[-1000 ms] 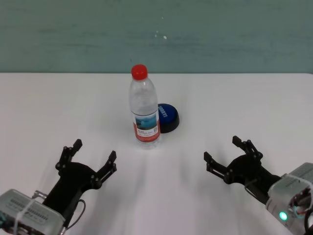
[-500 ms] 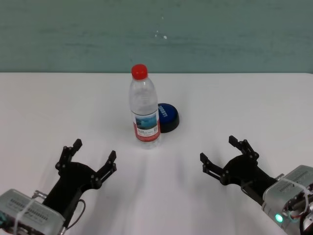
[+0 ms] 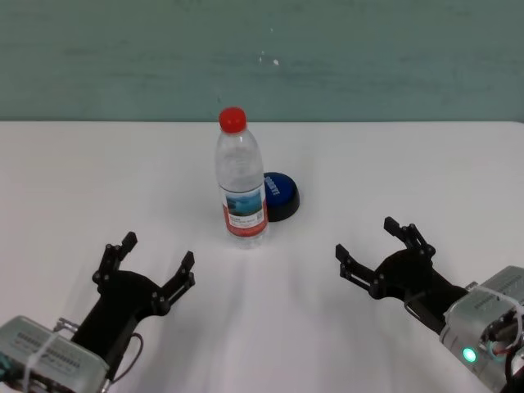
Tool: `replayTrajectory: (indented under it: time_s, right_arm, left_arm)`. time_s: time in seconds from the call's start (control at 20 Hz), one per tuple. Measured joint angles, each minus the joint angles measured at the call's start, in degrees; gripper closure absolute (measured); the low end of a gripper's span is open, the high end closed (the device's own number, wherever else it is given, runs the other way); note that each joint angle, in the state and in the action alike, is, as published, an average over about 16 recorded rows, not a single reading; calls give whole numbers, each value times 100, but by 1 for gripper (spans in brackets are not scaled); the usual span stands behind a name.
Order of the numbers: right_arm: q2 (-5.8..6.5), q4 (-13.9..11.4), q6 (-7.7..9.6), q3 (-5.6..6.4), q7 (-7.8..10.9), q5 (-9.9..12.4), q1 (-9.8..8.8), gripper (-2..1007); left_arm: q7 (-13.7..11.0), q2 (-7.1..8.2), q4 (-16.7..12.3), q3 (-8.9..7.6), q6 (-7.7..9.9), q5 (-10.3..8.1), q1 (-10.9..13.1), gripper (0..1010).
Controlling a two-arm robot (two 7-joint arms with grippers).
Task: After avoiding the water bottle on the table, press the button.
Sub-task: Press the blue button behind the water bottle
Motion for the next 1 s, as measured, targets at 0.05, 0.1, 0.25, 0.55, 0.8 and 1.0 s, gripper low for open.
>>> replayTrajectory:
  time_s: [0.05, 0.1, 0.25, 0.55, 0.8, 1.0]
  right_arm:
    - [-7, -2, 30, 6, 13, 40, 17, 1]
    - [-12, -2, 59, 10, 25, 80, 36, 1]
    - [-18, 3, 153, 13, 60, 202, 97, 1]
    - [5, 36, 320, -19, 108, 419, 215, 1]
    - [64, 67, 351, -72, 85, 454, 270, 1]
    - [107, 79, 322, -111, 50, 419, 285, 1]
  left_arm:
    - [0, 0, 0, 0, 0, 0, 0, 10]
    - [0, 0, 0, 0, 0, 0, 0, 10]
    - [0, 0, 0, 0, 0, 0, 0, 10]
    - [0, 0, 0, 0, 0, 0, 0, 10]
    - [0, 0, 0, 0, 0, 0, 0, 10]
    - [0, 0, 0, 0, 0, 0, 0, 10]
